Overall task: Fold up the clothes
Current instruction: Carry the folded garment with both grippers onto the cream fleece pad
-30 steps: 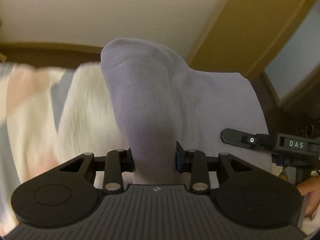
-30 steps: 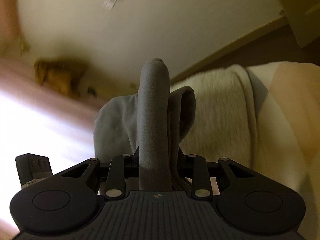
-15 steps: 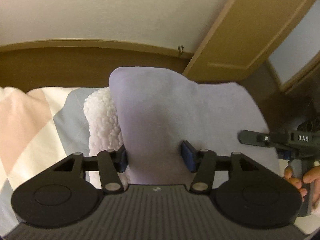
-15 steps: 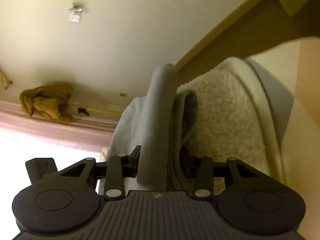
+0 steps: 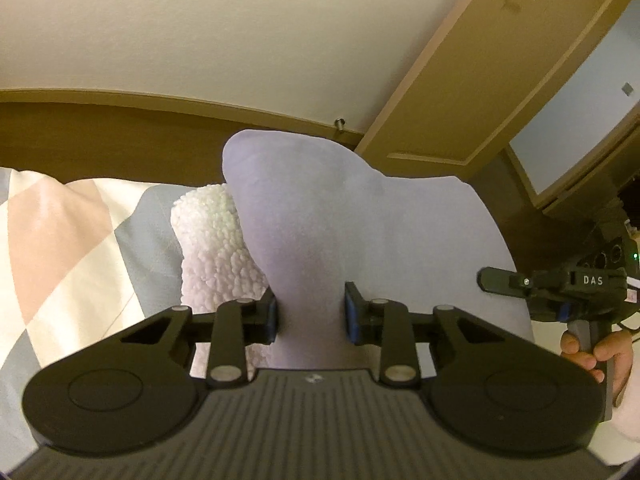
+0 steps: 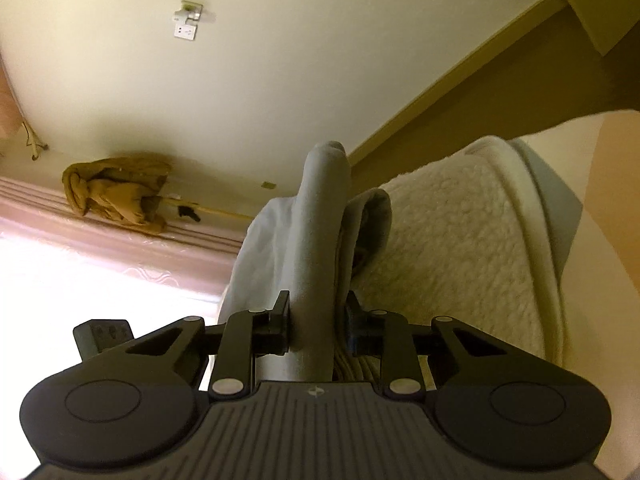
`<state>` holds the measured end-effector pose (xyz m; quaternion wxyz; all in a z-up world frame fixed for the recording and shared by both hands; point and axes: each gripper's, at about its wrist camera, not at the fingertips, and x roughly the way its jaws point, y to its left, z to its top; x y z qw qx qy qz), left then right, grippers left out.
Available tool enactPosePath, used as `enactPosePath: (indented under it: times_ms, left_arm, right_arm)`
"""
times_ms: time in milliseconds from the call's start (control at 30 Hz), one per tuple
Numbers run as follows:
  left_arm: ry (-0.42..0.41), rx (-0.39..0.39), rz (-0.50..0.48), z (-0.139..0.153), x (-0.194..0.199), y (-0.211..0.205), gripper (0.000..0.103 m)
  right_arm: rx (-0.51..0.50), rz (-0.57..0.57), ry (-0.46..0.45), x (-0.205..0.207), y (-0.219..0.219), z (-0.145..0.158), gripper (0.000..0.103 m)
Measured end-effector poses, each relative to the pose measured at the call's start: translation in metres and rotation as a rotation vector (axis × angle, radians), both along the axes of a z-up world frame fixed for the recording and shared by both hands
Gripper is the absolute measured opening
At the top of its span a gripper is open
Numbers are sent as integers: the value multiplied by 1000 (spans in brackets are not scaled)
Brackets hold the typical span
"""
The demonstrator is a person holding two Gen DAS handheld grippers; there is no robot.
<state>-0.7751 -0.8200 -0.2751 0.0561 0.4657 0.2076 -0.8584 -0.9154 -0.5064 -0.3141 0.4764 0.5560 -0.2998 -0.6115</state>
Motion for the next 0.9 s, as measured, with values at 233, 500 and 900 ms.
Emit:
enactPosePath:
  times_ms: [233, 500, 900]
  left_arm:
    - [38, -31, -46, -9, 1, -1, 36]
    - [74, -248, -34, 33, 39, 11, 37]
    - [135, -583, -103, 0, 69, 86, 2]
  right_arm:
    - [68, -51, 47, 17, -1, -25, 27]
    - [188, -54, 270, 28, 4, -9, 66]
    - [167, 115, 1067, 135, -2, 44, 46]
